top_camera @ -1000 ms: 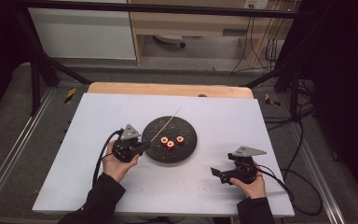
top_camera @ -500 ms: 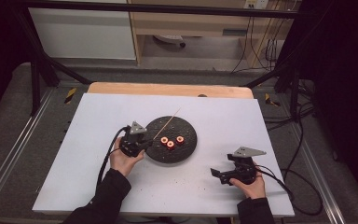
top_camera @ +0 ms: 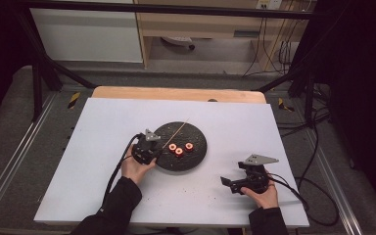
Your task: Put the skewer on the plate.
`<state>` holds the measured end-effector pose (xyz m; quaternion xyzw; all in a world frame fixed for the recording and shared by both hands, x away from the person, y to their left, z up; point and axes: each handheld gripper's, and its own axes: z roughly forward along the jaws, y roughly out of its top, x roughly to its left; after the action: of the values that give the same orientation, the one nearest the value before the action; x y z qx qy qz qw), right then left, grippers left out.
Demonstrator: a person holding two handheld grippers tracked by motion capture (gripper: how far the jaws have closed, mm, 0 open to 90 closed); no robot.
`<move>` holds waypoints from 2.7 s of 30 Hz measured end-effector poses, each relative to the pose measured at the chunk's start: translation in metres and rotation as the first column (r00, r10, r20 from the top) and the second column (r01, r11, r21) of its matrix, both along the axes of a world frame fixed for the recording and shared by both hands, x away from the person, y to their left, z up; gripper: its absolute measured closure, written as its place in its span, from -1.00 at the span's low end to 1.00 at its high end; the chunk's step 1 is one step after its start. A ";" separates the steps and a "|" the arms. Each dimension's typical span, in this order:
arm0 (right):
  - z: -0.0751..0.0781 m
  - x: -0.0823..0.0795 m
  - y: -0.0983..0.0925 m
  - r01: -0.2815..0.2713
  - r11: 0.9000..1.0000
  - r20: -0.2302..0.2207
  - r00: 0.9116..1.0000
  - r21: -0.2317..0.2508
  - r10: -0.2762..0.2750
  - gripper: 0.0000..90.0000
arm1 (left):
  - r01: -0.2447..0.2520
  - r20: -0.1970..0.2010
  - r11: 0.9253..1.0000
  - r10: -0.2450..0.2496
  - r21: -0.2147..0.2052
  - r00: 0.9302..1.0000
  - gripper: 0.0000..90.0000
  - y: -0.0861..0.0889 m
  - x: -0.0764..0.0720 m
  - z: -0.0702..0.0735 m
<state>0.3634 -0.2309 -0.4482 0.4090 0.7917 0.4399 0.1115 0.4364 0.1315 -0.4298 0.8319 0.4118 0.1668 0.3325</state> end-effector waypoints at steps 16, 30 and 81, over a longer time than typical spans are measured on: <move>0.000 0.000 0.000 -0.003 1.000 0.002 1.000 0.006 0.003 -0.94 | -0.015 0.005 1.000 0.015 0.014 1.000 0.93 -0.001 0.002 -0.002; 0.000 0.000 0.000 -0.002 1.000 -0.005 1.000 0.006 0.002 -0.96 | 0.078 0.047 0.997 -0.077 -0.025 0.996 0.32 0.019 -0.017 0.016; -0.001 -0.002 0.000 -0.018 1.000 -0.010 1.000 0.000 0.018 -0.97 | 0.049 0.094 0.993 -0.039 -0.104 0.995 -0.92 0.141 -0.087 -0.024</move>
<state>0.3611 -0.2314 -0.4489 0.4041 0.7959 0.4388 0.1034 0.3490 0.2721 -0.4541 0.8135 0.3858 0.1755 0.3983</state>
